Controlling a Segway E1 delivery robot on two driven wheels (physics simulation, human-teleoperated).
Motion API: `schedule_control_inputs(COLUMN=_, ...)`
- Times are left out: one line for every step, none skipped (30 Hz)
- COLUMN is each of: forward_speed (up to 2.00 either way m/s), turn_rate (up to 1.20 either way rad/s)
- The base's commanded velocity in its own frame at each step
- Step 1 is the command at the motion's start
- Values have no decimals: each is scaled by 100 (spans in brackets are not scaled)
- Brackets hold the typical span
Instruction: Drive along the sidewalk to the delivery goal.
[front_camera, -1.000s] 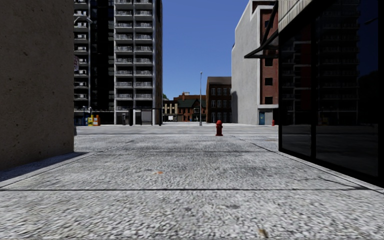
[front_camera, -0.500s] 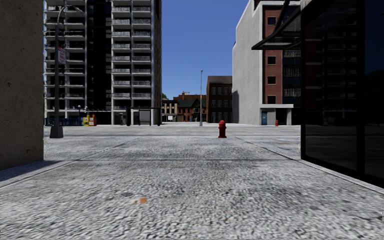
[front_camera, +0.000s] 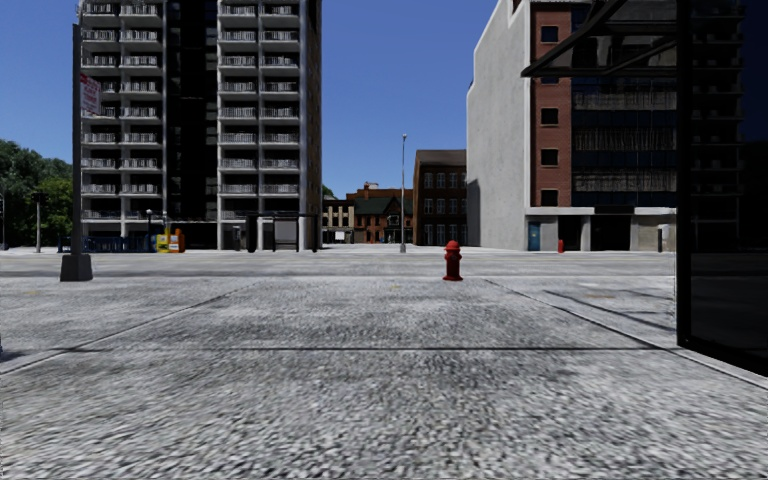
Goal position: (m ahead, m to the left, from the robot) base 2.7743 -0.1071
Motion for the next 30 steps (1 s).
schedule_control_inputs(forward_speed=200, turn_rate=0)
schedule_control_inputs(forward_speed=200, turn_rate=0)
schedule_control_inputs(forward_speed=200, turn_rate=0)
schedule_control_inputs(forward_speed=200, turn_rate=0)
schedule_control_inputs(forward_speed=200, turn_rate=0)
schedule_control_inputs(forward_speed=200, turn_rate=0)
schedule_control_inputs(forward_speed=200, turn_rate=0)
schedule_control_inputs(forward_speed=200, turn_rate=0)
schedule_control_inputs(forward_speed=200, turn_rate=0)
schedule_control_inputs(forward_speed=200, turn_rate=0)
schedule_control_inputs(forward_speed=200, turn_rate=0)
schedule_control_inputs(forward_speed=200, turn_rate=0)
schedule_control_inputs(forward_speed=200, turn_rate=0)
schedule_control_inputs(forward_speed=200, turn_rate=0)
schedule_control_inputs(forward_speed=200, turn_rate=0)
schedule_control_inputs(forward_speed=200, turn_rate=0)
schedule_control_inputs(forward_speed=200, turn_rate=0)
schedule_control_inputs(forward_speed=191, turn_rate=0)
schedule_control_inputs(forward_speed=166, turn_rate=0)
schedule_control_inputs(forward_speed=166, turn_rate=0)
schedule_control_inputs(forward_speed=138, turn_rate=0)
schedule_control_inputs(forward_speed=118, turn_rate=0)
schedule_control_inputs(forward_speed=109, turn_rate=0)
schedule_control_inputs(forward_speed=106, turn_rate=0)
schedule_control_inputs(forward_speed=106, turn_rate=0)
schedule_control_inputs(forward_speed=105, turn_rate=0)
schedule_control_inputs(forward_speed=105, turn_rate=0)
schedule_control_inputs(forward_speed=105, turn_rate=0)
schedule_control_inputs(forward_speed=105, turn_rate=0)
schedule_control_inputs(forward_speed=105, turn_rate=0)
